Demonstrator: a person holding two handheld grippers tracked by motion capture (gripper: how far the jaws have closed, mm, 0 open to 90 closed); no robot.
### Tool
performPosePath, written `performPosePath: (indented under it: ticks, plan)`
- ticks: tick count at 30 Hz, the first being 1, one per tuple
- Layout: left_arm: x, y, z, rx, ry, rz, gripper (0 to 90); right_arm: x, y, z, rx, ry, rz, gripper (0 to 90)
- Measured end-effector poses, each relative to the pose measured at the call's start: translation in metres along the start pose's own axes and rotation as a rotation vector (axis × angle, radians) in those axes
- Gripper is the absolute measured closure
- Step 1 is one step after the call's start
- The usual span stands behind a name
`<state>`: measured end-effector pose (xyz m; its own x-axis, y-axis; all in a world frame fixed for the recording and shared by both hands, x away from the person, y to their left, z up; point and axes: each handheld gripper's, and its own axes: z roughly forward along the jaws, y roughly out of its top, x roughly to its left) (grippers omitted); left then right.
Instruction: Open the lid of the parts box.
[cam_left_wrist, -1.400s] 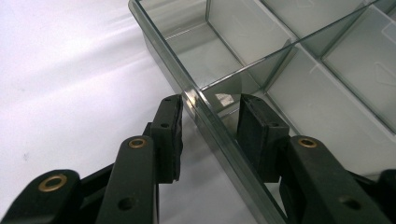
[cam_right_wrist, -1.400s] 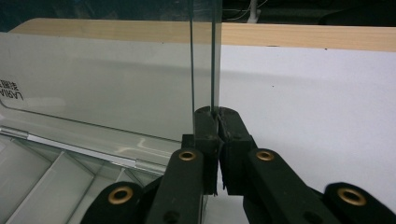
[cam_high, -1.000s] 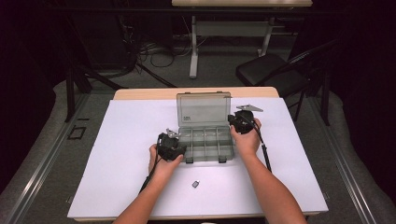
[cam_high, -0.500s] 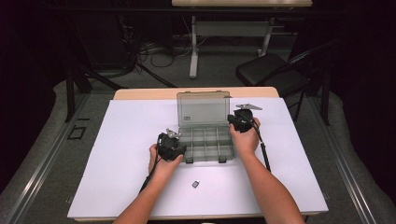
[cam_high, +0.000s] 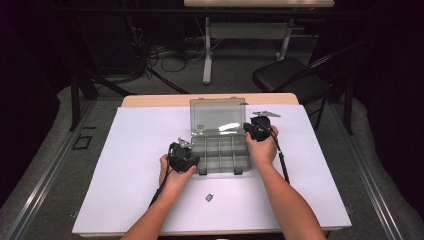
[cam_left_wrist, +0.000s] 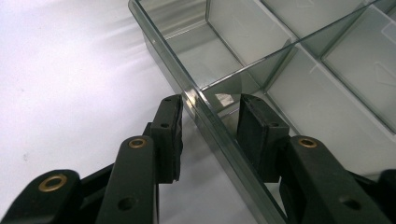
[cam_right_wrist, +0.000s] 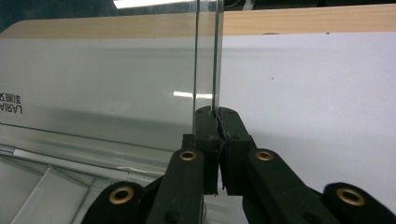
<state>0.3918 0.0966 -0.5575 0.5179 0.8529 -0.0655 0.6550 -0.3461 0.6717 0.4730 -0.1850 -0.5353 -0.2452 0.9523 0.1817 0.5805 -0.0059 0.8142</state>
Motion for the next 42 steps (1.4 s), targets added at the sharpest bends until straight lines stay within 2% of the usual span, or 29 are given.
performPosePath:
  ticks: [19, 42]
  plan:
    - [-0.0001, 0.0000, 0.0000, 0.000, 0.000, -0.002, 60.8, -0.0015, -0.0011, 0.0036, 0.001, 0.002, 0.017, 88.0]
    - [0.0010, 0.0001, 0.0000, 0.002, -0.007, 0.001, 60.8, -0.0038, -0.0029, 0.0080, 0.031, 0.000, 0.034, 88.5]
